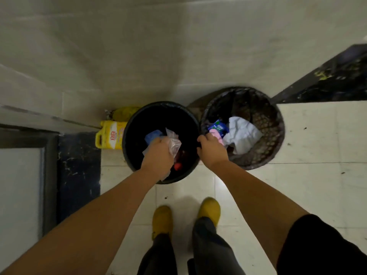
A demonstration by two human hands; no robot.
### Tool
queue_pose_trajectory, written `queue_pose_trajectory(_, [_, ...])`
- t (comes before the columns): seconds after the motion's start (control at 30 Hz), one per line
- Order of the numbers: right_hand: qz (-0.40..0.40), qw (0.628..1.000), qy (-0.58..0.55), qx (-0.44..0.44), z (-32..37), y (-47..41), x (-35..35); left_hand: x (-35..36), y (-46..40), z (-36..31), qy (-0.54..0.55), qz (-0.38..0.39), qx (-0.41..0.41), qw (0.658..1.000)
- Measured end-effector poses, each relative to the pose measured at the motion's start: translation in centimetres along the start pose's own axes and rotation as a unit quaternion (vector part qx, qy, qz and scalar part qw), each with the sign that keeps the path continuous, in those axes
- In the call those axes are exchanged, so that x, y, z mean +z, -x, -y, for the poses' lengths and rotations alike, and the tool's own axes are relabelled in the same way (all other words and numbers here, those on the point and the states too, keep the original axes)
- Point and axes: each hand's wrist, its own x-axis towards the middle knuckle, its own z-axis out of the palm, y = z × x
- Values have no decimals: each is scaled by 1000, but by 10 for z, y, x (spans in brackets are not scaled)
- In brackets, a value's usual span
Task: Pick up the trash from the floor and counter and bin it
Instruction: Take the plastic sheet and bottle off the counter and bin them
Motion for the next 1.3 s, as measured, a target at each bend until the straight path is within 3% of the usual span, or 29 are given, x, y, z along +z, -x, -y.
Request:
queue_pose_trajectory(0.13, [92,993,70,39,-84,35,-7,26,-32,-80,3,0,78,997])
queue_pose_trajectory(0.23, [103,988,107,35,-136,48,14,65,-60,-124,-6,25,126,992])
queue_pose_trajectory(0.47, [-11,983,144,-114,-183,45,61,160,-129,-128,-139,22,145,979])
queue_pose_trajectory(0.57, [-85,972,160,-151,-192,39,79,200,-146,-122,-214,77,170,959])
queue_pose_trajectory(0.7, [-120,965,157,-175,-195,33,89,221,-156,-112,-324,154,181,916])
queue_pose_trajectory(0.87, [-12,985,151,-77,-172,50,51,157,-130,-124,-306,175,196,915])
queue_pose_trajectory(0.97, [2,993,118,9,-147,79,-1,87,-94,-138,-292,153,225,917])
queue_pose_trajectory(1.3, [-150,973,6,174,-28,250,-220,-124,92,-214,-285,98,305,903])
